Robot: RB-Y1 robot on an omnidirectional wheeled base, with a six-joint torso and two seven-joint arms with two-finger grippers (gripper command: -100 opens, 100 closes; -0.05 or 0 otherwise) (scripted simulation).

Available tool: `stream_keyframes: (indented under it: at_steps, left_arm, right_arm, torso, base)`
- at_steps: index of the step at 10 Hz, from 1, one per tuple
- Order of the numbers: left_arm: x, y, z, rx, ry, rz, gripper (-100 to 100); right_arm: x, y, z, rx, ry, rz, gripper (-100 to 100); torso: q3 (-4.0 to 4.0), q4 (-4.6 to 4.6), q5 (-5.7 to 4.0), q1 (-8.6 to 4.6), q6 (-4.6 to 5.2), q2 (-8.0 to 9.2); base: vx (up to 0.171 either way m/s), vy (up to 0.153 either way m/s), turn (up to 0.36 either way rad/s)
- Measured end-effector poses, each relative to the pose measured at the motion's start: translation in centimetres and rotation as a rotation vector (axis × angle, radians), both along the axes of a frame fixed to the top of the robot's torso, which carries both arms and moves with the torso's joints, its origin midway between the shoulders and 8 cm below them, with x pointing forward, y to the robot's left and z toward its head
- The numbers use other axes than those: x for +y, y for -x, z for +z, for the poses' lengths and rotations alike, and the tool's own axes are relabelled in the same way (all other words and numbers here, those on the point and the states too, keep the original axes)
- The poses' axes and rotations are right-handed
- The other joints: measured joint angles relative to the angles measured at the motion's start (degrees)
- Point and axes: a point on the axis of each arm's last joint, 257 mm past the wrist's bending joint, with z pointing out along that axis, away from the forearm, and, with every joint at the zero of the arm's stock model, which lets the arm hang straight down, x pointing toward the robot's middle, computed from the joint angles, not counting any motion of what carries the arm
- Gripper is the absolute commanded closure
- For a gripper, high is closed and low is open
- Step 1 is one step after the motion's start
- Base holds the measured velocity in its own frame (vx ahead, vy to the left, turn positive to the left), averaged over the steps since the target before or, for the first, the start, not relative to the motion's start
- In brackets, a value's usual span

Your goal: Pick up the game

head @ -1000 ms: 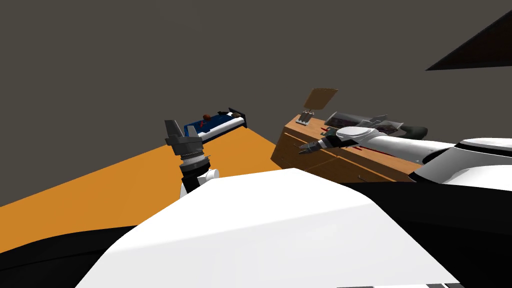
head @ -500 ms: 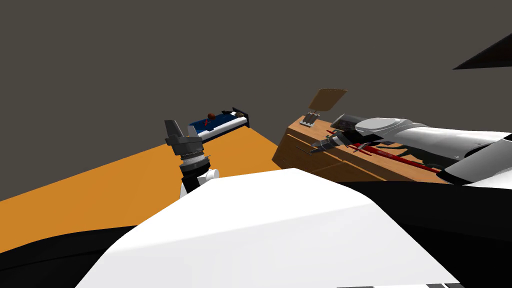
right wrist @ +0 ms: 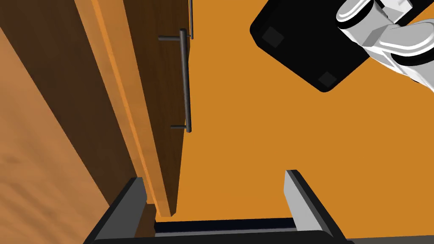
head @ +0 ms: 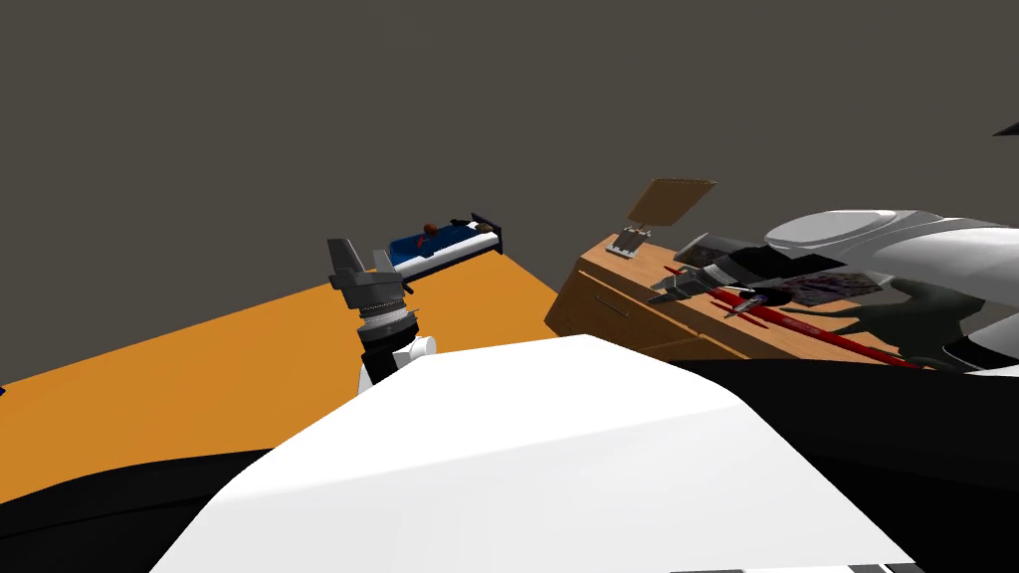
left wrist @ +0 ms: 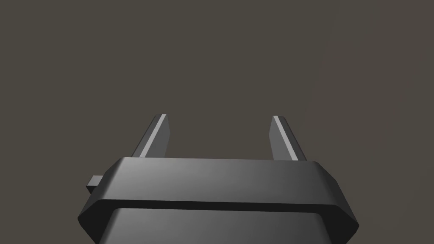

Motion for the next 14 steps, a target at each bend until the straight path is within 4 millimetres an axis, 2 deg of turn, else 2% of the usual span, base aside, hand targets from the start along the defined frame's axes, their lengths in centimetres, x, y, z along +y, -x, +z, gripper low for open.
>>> stream_keyframes:
  at_steps: [2, 6, 7, 8, 10, 12, 14]
  left_arm:
    - [0.0, 0.0, 0.0, 0.0, 0.0, 0.0, 0]
    - [0.0, 0.0, 0.0, 0.0, 0.0, 0.0, 0]
    - [0.0, 0.0, 0.0, 0.0, 0.0, 0.0, 0]
    - [0.0, 0.0, 0.0, 0.0, 0.0, 0.0, 0]
    - [0.0, 0.0, 0.0, 0.0, 0.0, 0.0, 0]
    - [0.0, 0.0, 0.0, 0.0, 0.0, 0.0, 0]
    - [0.0, 0.0, 0.0, 0.0, 0.0, 0.0, 0]
  right_arm:
    - [-2.8, 1.2, 2.9, 0.017, 0.072, -0.05, -100]
    - [-7.2, 5.1, 6.0, 0.06, 0.16, -0.13, -100]
    - [-7.8, 5.7, 6.5, 0.068, 0.173, -0.146, -100]
    - [-8.5, 7.1, 7.3, 0.086, 0.192, -0.171, -100]
    - [-9.3, 7.7, 7.5, 0.093, 0.206, -0.187, -100]
    - [-10.6, 9.8, 8.1, 0.133, 0.229, -0.224, -100]
    - [-11.0, 12.0, 7.6, 0.197, 0.233, -0.25, -100]
  torso:
    - [-0.01, 0.0, -0.02, -0.06, 0.02, -0.01]
    - [-0.02, -0.01, -0.04, -0.08, 0.03, -0.02]
    - [-0.02, -0.01, -0.07, -0.05, 0.05, -0.02]
    - [-0.03, -0.01, -0.04, -0.05, 0.04, -0.05]
    - [0.01, 0.0, -0.05, 0.04, 0.05, 0.03]
    - [-0.04, -0.03, -0.1, -0.21, 0.01, -0.06]
    - [-0.14, -0.07, -0.15, -0.35, 0.03, -0.21]
  base:
    - [0.035, -0.073, 0.099]
    - [0.038, -0.067, 0.108]
    - [0.049, -0.072, 0.111]
    - [0.039, -0.075, 0.066]
    - [0.015, -0.055, 0.058]
    - [0.068, -0.131, 0.167]
    - [0.071, -0.154, 0.121]
